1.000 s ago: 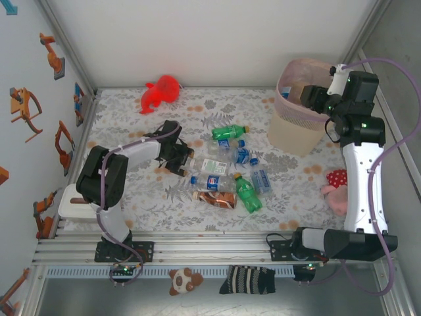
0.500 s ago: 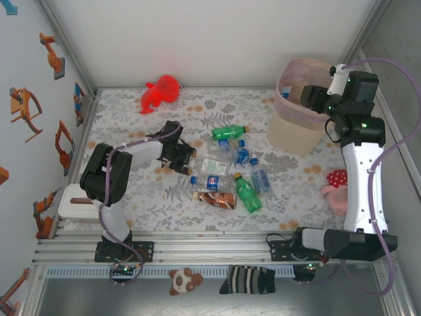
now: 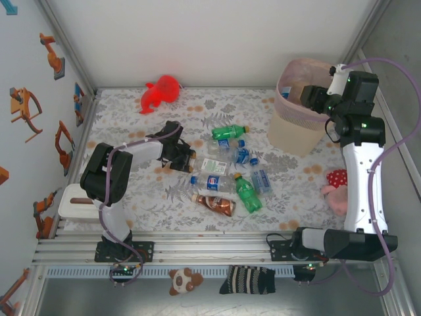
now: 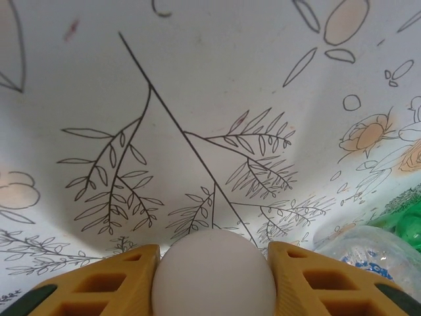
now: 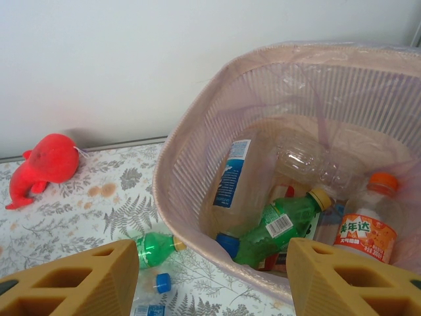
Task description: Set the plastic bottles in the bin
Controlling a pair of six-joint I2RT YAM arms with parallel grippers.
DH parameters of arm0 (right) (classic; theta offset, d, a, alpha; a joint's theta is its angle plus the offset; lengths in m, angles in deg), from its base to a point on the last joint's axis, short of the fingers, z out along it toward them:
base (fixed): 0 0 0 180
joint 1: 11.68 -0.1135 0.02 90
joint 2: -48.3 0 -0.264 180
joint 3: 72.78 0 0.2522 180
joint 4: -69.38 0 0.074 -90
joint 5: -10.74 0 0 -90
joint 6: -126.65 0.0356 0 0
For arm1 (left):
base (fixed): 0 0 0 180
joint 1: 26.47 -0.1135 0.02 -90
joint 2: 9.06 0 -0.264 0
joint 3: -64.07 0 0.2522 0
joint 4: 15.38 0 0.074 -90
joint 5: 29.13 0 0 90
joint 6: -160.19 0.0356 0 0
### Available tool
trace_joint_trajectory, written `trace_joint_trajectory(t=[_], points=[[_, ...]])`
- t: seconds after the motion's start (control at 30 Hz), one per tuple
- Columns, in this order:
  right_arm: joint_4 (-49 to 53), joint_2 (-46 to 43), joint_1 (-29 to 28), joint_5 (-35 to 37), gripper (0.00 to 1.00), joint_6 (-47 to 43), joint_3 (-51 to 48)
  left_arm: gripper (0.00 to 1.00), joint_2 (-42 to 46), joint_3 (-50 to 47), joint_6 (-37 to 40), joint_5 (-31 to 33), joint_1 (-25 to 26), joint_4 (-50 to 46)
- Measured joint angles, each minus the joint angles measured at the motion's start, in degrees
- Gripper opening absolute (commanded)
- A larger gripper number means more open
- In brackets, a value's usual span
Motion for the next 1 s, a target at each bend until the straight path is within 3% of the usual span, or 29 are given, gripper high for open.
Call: trace_joint_trajectory(t=[0.23,0.57,0.77,1.0], points=[[0.02,-0.02,0.00,0.00,0.60,-0.15,0.00,0.37,2.97,-2.23,0.24,1.53,-2.23,-1.31],[0.04,-0.55,0.00,0.00,0.60,-0.15,0.04,0.35,10.78,-5.11,3.15,3.72,-10.25,-5.68],[0.04,-0.90,0.00,-0.24,0.60,-0.13,0.04,0.33,15.74,-4.92,8.09,6.73,-13.99,-9.14],[-0.09,-1.07,0.00,-1.66,0.60,0.09,0.04,0.29,21.79,-1.97,17.99,11.50,-14.60,-11.23]])
